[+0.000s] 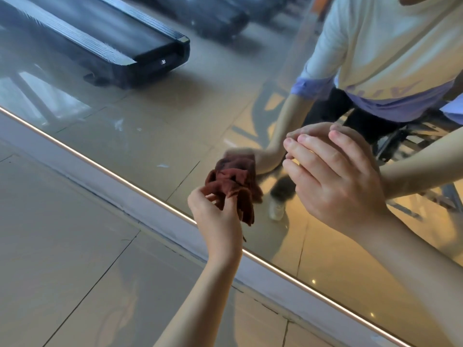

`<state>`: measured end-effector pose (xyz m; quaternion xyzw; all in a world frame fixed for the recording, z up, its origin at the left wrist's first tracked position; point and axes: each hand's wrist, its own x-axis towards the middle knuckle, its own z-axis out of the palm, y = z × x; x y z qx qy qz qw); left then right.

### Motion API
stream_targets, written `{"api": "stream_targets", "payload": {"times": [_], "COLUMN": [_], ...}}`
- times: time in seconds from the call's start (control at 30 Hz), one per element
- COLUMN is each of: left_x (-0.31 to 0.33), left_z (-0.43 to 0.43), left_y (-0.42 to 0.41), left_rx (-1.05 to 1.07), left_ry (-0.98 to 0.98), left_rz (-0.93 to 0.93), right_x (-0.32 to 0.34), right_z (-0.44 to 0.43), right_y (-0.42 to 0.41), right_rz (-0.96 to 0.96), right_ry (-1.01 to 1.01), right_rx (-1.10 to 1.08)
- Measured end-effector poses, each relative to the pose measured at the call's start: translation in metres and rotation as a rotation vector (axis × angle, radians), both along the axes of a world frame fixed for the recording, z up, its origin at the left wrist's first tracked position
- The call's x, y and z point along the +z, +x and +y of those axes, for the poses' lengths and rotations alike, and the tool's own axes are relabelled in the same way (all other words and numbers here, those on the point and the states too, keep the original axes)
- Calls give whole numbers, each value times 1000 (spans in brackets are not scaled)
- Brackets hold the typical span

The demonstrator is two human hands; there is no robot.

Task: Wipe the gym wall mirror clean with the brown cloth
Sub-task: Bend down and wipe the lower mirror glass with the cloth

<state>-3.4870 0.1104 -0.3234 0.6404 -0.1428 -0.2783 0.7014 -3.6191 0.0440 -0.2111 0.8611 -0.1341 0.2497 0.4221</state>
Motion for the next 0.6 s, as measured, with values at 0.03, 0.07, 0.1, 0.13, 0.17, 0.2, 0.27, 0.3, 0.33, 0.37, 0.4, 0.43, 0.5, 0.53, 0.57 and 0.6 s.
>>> {"api": "stream_targets", "payload": {"times": [0.03,0.07,0.1,0.13,0.17,0.2,0.27,0.3,0.33,0.37,0.4,0.43,0.5,0.53,0.57,0.6], "left_x": [2,3,4,6,6,5,0,-2,-3,-1,2,4,3,0,-2,-3], "left_z": [-2,-4,-5,-7,-8,-10,-15,-16,-14,-9,-3,2,6,2,-2,-7], "left_y": [-6,-10,-12,-12,-9,-5,2,1,-4,-13,-22,-29,-39,-38,-37,-34], "left_rx": [18,40,63,82,104,125,157,145,109,46,-37,-113,-170,-160,-134,-100], "left_ry": [-35,-53,-59,-61,-59,-60,-48,-53,-76,-104,-129,-143,-129,-108,-87,-70], "left_rz": [-4,-21,-39,-52,-66,-83,-111,-116,-121,-140,-168,-194,-224,-243,-272,-310], "right_x": [0,0,-1,-1,-2,-2,-2,-2,-2,-2,-2,-2,-3,-3,-3,-3], "right_z": [0,0,1,1,2,3,3,2,3,2,2,2,2,2,2,2], "right_y": [1,1,2,3,4,5,6,7,6,6,6,6,8,10,11,12], "right_rz": [-3,-7,-14,-23,-34,-43,-46,-43,-38,-35,-35,-40,-51,-54,-55,-54], "right_ry": [2,9,17,24,29,34,45,46,44,40,38,36,32,29,24,21], "right_rx": [-1,-4,-9,-10,-10,-9,-9,-10,-12,-15,-18,-18,-15,-15,-15,-14]}}
